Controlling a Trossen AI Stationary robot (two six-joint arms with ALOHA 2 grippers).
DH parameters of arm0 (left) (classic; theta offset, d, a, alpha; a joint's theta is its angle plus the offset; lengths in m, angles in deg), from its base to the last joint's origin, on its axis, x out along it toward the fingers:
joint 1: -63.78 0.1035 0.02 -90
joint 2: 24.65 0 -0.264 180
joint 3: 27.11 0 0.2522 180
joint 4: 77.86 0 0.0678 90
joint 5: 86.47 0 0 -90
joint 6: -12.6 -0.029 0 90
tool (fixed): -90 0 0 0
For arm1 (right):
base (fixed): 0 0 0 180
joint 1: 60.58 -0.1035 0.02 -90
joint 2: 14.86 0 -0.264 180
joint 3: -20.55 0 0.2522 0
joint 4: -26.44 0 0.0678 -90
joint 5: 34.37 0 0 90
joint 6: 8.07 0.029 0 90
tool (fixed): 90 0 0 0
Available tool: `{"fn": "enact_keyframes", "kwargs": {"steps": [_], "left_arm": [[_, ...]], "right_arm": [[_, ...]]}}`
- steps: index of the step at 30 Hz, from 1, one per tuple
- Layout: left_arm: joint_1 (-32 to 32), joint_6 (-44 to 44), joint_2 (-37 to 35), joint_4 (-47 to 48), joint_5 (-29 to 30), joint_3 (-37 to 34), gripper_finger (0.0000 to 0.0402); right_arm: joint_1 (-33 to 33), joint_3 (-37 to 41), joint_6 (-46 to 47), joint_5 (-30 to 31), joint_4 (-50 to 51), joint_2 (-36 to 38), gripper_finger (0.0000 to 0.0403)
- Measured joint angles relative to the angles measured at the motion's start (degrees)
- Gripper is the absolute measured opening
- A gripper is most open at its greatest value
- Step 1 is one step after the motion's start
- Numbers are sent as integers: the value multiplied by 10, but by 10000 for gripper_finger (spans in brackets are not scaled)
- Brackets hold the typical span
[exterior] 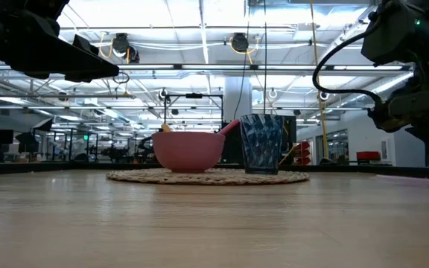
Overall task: Pick & Place Utensil
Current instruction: Put the pink straw into the blue cup on the woven mat
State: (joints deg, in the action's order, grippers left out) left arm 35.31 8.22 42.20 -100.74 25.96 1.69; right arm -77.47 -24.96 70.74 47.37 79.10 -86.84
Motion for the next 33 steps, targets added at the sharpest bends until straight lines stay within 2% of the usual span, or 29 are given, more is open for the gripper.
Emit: {"fn": "enact_keyframes", "kwargs": {"steps": [14, 22, 33], "left_arm": [[0, 0, 0, 0, 0, 0, 170], [0, 0, 0, 0, 0, 0, 170], [0, 0, 0, 0, 0, 0, 170]], "right_arm": [[-1, 0, 7, -64, 35, 0, 108], [-1, 0, 6, -63, 40, 1, 96], [-2, -10, -4, -48, 70, 21, 112]]}}
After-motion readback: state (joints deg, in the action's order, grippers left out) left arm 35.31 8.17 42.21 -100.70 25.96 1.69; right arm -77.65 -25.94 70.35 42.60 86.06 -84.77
